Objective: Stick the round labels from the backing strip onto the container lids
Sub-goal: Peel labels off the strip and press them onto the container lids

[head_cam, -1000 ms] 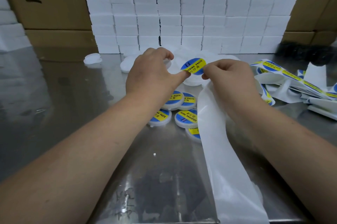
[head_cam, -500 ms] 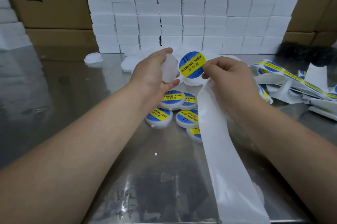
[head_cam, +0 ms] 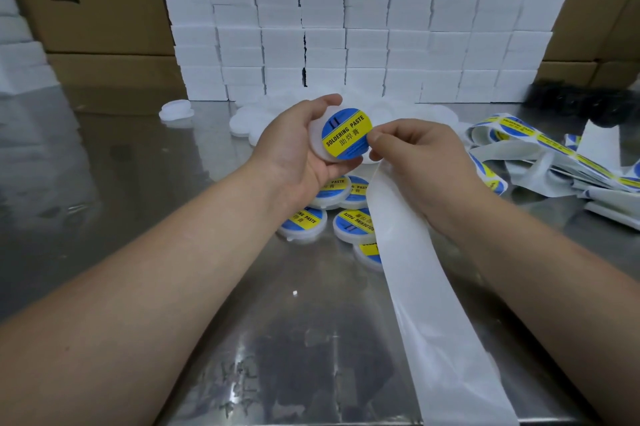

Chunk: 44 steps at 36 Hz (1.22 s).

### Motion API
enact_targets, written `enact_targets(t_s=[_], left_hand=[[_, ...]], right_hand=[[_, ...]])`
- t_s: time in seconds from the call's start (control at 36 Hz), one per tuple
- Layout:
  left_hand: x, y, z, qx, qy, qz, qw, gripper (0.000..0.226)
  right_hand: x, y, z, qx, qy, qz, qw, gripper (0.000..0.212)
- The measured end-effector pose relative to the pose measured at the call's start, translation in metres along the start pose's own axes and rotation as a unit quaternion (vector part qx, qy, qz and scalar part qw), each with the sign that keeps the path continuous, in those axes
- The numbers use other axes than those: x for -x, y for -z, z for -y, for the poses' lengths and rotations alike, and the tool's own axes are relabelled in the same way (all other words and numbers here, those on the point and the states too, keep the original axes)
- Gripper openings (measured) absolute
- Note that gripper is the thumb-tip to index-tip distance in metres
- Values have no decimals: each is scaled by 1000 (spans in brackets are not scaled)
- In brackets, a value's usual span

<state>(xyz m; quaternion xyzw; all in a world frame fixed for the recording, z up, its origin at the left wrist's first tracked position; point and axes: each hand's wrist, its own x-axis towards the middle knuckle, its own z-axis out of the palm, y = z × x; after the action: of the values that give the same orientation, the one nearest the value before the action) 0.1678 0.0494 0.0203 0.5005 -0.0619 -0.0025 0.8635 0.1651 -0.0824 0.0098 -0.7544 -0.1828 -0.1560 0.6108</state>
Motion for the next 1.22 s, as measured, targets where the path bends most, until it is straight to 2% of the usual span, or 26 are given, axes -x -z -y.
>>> enact_targets(t_s=[0.58,1.22], left_hand=[[-1,-1,7,-52,-52,25,997,20],[1,0,7,-65,-51,37,996,22]], right_hand=[[0,0,0,12,-4,13,1000,26],[-1,0,-3,27,-7,5,1000,26]])
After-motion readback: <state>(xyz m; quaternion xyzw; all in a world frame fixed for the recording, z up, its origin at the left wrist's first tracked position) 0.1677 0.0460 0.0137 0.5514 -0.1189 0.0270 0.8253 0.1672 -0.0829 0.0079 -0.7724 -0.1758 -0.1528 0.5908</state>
